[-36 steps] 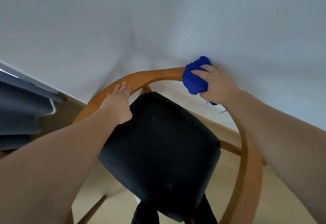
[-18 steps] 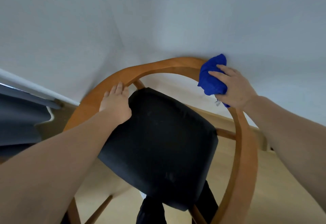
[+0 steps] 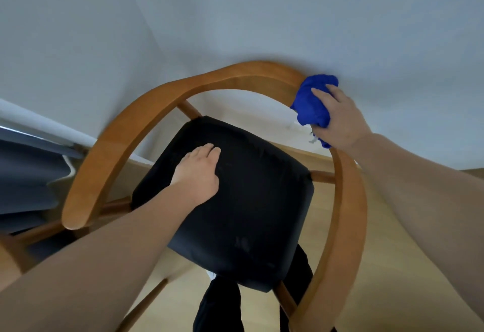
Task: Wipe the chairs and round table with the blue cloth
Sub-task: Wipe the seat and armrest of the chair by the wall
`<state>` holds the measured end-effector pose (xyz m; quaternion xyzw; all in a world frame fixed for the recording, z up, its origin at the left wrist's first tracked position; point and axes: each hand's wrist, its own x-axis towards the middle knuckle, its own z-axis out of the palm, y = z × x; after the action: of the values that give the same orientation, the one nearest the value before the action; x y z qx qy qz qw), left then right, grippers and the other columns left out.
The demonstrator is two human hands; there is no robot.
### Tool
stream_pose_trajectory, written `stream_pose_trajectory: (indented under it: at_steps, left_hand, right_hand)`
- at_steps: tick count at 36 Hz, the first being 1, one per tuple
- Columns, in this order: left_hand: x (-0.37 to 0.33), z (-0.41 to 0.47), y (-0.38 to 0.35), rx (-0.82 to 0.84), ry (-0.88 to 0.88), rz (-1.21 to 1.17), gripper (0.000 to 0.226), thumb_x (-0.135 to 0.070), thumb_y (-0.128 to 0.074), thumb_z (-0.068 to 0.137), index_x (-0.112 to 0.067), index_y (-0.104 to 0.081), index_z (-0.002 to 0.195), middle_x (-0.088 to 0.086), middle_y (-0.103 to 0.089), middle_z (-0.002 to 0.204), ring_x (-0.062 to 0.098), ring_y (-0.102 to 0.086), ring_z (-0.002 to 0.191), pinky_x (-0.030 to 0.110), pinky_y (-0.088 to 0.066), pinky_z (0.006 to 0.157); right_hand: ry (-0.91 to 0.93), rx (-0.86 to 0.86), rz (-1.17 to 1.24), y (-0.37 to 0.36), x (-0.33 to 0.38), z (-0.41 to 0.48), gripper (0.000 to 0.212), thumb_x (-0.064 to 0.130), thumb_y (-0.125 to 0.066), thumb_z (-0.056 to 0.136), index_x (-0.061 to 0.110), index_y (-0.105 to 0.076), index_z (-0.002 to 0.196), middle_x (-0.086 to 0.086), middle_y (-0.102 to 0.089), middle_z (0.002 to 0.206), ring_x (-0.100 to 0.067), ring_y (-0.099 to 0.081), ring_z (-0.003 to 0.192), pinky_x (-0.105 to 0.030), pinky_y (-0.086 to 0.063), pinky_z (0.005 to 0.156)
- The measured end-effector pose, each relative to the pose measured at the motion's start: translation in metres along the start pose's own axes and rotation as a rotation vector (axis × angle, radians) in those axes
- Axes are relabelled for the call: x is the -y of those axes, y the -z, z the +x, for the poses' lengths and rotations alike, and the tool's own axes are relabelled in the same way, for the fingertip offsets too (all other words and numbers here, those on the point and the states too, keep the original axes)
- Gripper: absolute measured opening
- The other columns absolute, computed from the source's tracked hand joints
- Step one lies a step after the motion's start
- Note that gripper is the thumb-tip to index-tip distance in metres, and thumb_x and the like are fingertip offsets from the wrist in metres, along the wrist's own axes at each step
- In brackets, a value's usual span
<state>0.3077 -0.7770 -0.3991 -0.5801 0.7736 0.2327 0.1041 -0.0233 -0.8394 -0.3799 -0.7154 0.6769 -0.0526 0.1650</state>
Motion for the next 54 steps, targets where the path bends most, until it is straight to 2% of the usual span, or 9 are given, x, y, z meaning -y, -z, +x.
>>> stream_pose_trajectory:
  at_steps: [7, 16, 20, 27, 32, 35, 40, 44, 54]
  left_hand:
    - [-0.053, -0.044, -0.056, 0.049, -0.066, -0.059, 0.061, -0.022, -0.047, 0.092, -0.017, -0.024, 0.149, 0.001, -0.025, 0.155, 0.018, -0.023, 0.141, 0.032, -0.021, 0.113]
    - [-0.119, -0.082, -0.106, -0.008, 0.024, -0.16, 0.057, -0.02, -0.044, 0.092, -0.019, -0.03, 0.147, -0.002, -0.033, 0.151, 0.016, -0.03, 0.137, 0.029, -0.025, 0.111]
    - [-0.148, -0.103, -0.128, -0.071, 0.12, -0.232, 0.049, -0.019, -0.041, 0.093, -0.021, -0.038, 0.142, -0.006, -0.043, 0.143, 0.015, -0.043, 0.126, 0.028, -0.037, 0.099]
    - [-0.206, -0.148, -0.164, -0.168, 0.243, -0.33, 0.036, -0.03, -0.035, 0.098, -0.026, -0.051, 0.13, -0.01, -0.056, 0.126, 0.013, -0.054, 0.108, 0.025, -0.039, 0.08]
    - [-0.236, -0.164, -0.183, -0.115, 0.226, -0.374, 0.037, -0.041, -0.026, 0.099, -0.029, -0.053, 0.122, -0.011, -0.058, 0.113, 0.011, -0.055, 0.1, 0.027, -0.045, 0.08]
    - [-0.246, -0.167, -0.192, -0.078, 0.253, -0.363, 0.041, -0.044, -0.023, 0.099, -0.027, -0.05, 0.125, -0.01, -0.056, 0.114, 0.012, -0.053, 0.101, 0.031, -0.048, 0.08]
    - [-0.242, -0.167, -0.205, -0.068, 0.255, -0.312, 0.043, -0.051, -0.013, 0.095, -0.029, -0.046, 0.112, -0.01, -0.06, 0.091, 0.013, -0.055, 0.068, 0.029, -0.043, 0.061]
    - [-0.24, -0.164, -0.206, -0.106, 0.226, -0.302, 0.038, -0.048, -0.013, 0.095, -0.029, -0.044, 0.101, -0.012, -0.051, 0.077, 0.012, -0.045, 0.057, 0.028, -0.035, 0.057]
    - [-0.237, -0.164, -0.213, -0.134, 0.185, -0.308, 0.029, -0.041, -0.016, 0.099, -0.025, -0.041, 0.094, -0.01, -0.047, 0.074, 0.018, -0.046, 0.062, 0.033, -0.033, 0.062]
  right_hand:
    - [0.017, 0.014, 0.007, -0.005, -0.007, -0.006, 0.083, 0.027, -0.07, 0.078, 0.021, -0.028, 0.149, -0.018, -0.023, 0.154, -0.044, -0.032, 0.132, -0.048, -0.031, 0.108]
    - [0.071, 0.011, 0.023, -0.014, -0.029, -0.015, 0.087, 0.028, -0.071, 0.077, 0.022, -0.024, 0.15, -0.014, -0.021, 0.155, -0.043, -0.037, 0.129, -0.048, -0.036, 0.106]
    - [0.115, 0.007, 0.041, -0.016, -0.033, -0.012, 0.086, 0.026, -0.069, 0.076, 0.022, -0.025, 0.15, -0.015, -0.022, 0.154, -0.043, -0.038, 0.127, -0.047, -0.037, 0.105]
    - [0.175, 0.031, 0.04, -0.016, -0.042, -0.014, 0.087, 0.023, -0.071, 0.075, 0.021, -0.025, 0.15, -0.015, -0.022, 0.154, -0.043, -0.037, 0.129, -0.049, -0.037, 0.106]
    - [0.176, 0.071, 0.032, -0.017, -0.048, -0.024, 0.088, 0.022, -0.071, 0.074, 0.023, -0.025, 0.149, -0.013, -0.025, 0.153, -0.041, -0.04, 0.127, -0.049, -0.039, 0.105]
    - [0.144, 0.095, 0.015, -0.023, -0.052, -0.036, 0.088, 0.023, -0.07, 0.074, 0.025, -0.025, 0.149, -0.013, -0.023, 0.153, -0.042, -0.041, 0.125, -0.049, -0.04, 0.103]
    - [0.107, 0.092, -0.005, -0.033, -0.059, -0.05, 0.083, 0.026, -0.067, 0.073, 0.028, -0.028, 0.146, -0.013, -0.027, 0.149, -0.043, -0.046, 0.117, -0.047, -0.044, 0.098]
    - [0.042, 0.124, -0.032, -0.036, -0.057, -0.064, 0.086, 0.027, -0.067, 0.071, 0.031, -0.028, 0.147, -0.013, -0.029, 0.148, -0.042, -0.047, 0.116, -0.043, -0.043, 0.097]
    - [0.007, 0.135, 0.018, -0.038, -0.056, -0.126, 0.046, 0.038, -0.045, 0.063, 0.03, -0.05, 0.108, -0.008, -0.055, 0.113, -0.033, -0.054, 0.096, -0.039, -0.046, 0.081]
